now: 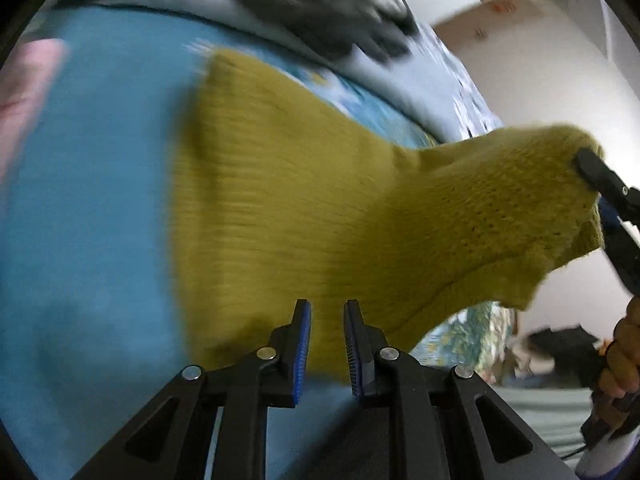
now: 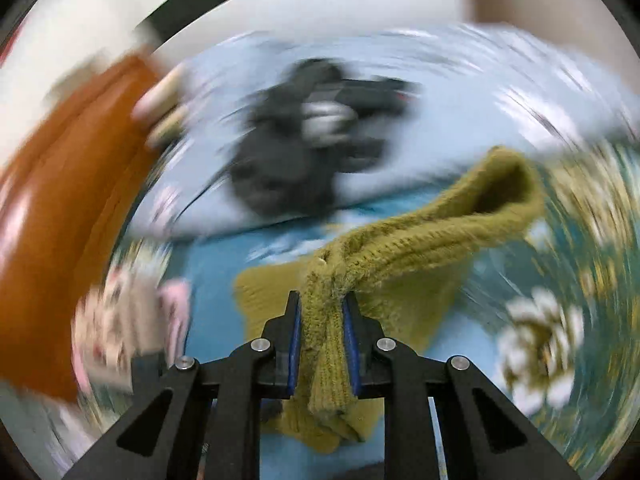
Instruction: Fold clothes
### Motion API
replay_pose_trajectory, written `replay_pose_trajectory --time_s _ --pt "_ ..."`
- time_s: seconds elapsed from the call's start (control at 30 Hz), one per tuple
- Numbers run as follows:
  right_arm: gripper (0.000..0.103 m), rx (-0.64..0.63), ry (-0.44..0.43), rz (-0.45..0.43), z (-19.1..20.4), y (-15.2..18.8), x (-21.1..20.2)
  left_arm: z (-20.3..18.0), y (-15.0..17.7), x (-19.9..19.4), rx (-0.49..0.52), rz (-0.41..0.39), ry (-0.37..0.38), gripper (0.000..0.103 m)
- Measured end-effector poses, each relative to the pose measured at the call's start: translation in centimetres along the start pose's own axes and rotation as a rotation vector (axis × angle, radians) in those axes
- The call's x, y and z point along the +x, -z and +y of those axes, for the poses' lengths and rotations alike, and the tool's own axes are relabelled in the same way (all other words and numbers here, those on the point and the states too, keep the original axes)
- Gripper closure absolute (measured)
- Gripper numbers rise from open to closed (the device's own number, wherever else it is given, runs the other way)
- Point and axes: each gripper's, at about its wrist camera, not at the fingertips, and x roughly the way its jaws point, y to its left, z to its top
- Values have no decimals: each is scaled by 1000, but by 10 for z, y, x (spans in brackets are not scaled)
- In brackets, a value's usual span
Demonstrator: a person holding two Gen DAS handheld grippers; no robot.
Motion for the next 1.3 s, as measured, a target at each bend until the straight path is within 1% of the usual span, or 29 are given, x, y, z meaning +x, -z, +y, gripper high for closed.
replay_pose_trajectory --time_s 0.03,0.1,0.13,0.2,0.27,0.33,0.4,0.47,0.5,0.53,0.57,0.6,0.63,0.67,0.7,0.73,0.8,0.83,0.9,0.97,1.0,1.07,1.13,1.2,1.27,1.3 --pt "83 -88 -29 47 31 1 12 9 5 -13 -8 -19 -9 84" --pt "83 -192 -72 129 65 12 38 24 15 -33 -31 -50 -29 83" --pt "83 -249 -72 175 81 22 54 35 19 -45 -45 -60 -39 83" --pt "83 -330 -45 307 105 49 93 51 29 -58 -70 -77 -53 83" --pt "83 -331 -37 407 115 75 126 63 37 -66 -99 -85 -50 83" --pt "83 -334 -50 438 120 88 136 75 44 -74 -127 -94 -47 83" --pt "83 -352 -46 459 126 97 141 76 44 -72 -139 -104 -18 82" --pt "77 -363 -49 458 128 98 139 75 39 -66 -149 -110 18 74" --pt "75 -359 -61 459 127 98 137 74 36 -63 -153 -109 44 72" --pt "67 -350 -89 460 125 97 134 73 33 -61 -158 -108 70 66" --pt "57 -332 -122 454 121 97 127 72 30 -60 -156 -109 89 58" --pt "55 -317 -133 437 114 95 121 71 26 -60 -154 -111 107 54" --pt "55 -301 -144 420 108 94 114 69 24 -57 -146 -117 104 50" --pt "54 -280 -128 394 96 92 107 67 21 -53 -138 -122 100 46" --pt "54 -244 -103 378 80 90 102 66 14 -53 -132 -119 78 45" --pt "53 -209 -78 361 65 88 98 67 9 -48 -127 -113 38 45" --pt "51 -89 -41 357 25 87 92 67 0 -35 -119 -96 -22 45" --pt "51 -9 -17 357 8 87 91 67 -4 -28 -115 -88 -52 45" --pt "50 158 19 375 -33 88 93 72 -6 -16 -149 -53 -92 45" --pt "50 303 26 406 -65 93 96 76 -1 -10 -188 -36 -86 47" --pt "50 343 16 413 -73 96 96 77 0 -9 -200 -35 -70 47" --pt "50 396 14 424 -84 104 96 77 2 -7 -216 -46 -34 58" --pt "50 401 4 423 -85 104 98 71 3 -10 -218 -66 -2 85" --pt "50 406 -5 423 -86 104 99 62 3 -17 -211 -85 25 87" --pt "50 411 -15 422 -87 103 100 54 4 -32 -256 -87 169 88" --pt "50 414 -20 422 -88 103 101 52 6 -38 -287 -89 260 88"
